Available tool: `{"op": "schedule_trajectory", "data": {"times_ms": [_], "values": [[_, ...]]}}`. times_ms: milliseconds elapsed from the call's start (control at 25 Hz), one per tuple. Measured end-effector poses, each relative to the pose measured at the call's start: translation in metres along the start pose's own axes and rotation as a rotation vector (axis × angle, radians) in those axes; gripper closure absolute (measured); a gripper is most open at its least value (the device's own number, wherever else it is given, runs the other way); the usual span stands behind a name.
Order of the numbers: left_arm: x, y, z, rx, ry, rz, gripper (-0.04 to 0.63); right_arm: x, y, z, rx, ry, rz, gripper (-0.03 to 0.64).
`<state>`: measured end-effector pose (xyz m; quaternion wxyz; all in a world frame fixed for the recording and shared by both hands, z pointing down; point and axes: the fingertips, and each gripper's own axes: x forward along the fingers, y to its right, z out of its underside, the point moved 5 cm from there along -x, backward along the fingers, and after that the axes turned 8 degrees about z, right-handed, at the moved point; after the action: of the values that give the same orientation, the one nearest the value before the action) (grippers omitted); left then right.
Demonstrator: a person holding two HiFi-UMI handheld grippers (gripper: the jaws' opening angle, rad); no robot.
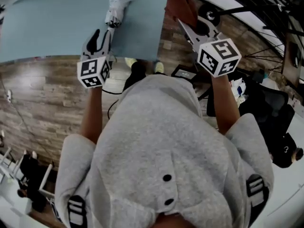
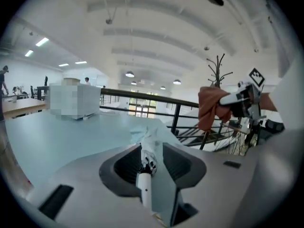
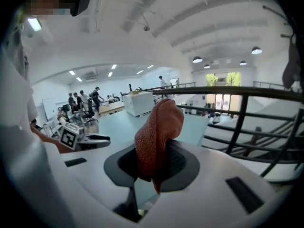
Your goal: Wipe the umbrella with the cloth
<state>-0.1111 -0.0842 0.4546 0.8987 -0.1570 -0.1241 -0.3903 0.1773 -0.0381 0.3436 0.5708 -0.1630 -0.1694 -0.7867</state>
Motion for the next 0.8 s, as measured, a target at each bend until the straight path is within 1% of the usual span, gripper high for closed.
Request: {"op": "schedule_trajectory", "data": {"times_ms": [40, 120, 160, 280, 440, 600, 720, 800], "values": [[-0.012, 0.015, -0.011, 0.011, 0.042, -0.01, 0.452, -0.019, 0.005, -0.001, -0.011, 0.028, 0.047, 0.543], [-0.035, 0.043, -0.026, 0.034, 0.082, -0.049, 0.563, -0.053, 0.007, -0.002, -0.018, 0.078, 0.096, 0.543], [-0.043, 0.057, -0.033, 0.049, 0.093, -0.067, 0.573, -0.067, 0.007, -0.003, -0.022, 0.1, 0.109, 0.543], [-0.059, 0.093, -0.052, 0.077, 0.114, -0.084, 0.58, -0.099, 0.007, 0.0, -0.046, 0.133, 0.135, 0.542], [-0.071, 0.148, -0.056, 0.101, 0.132, -0.071, 0.58, -0.138, 0.015, 0.027, -0.048, 0.136, 0.153, 0.542], [-0.082, 0.207, -0.046, 0.134, 0.121, -0.055, 0.58, -0.176, 0.032, 0.064, -0.005, 0.134, 0.177, 0.541], [-0.098, 0.235, -0.043, 0.159, 0.109, -0.057, 0.58, -0.196, 0.037, 0.08, 0.034, 0.138, 0.19, 0.542], [-0.108, 0.249, -0.044, 0.154, 0.118, -0.061, 0.58, -0.207, 0.038, 0.083, 0.044, 0.148, 0.192, 0.541]]}}
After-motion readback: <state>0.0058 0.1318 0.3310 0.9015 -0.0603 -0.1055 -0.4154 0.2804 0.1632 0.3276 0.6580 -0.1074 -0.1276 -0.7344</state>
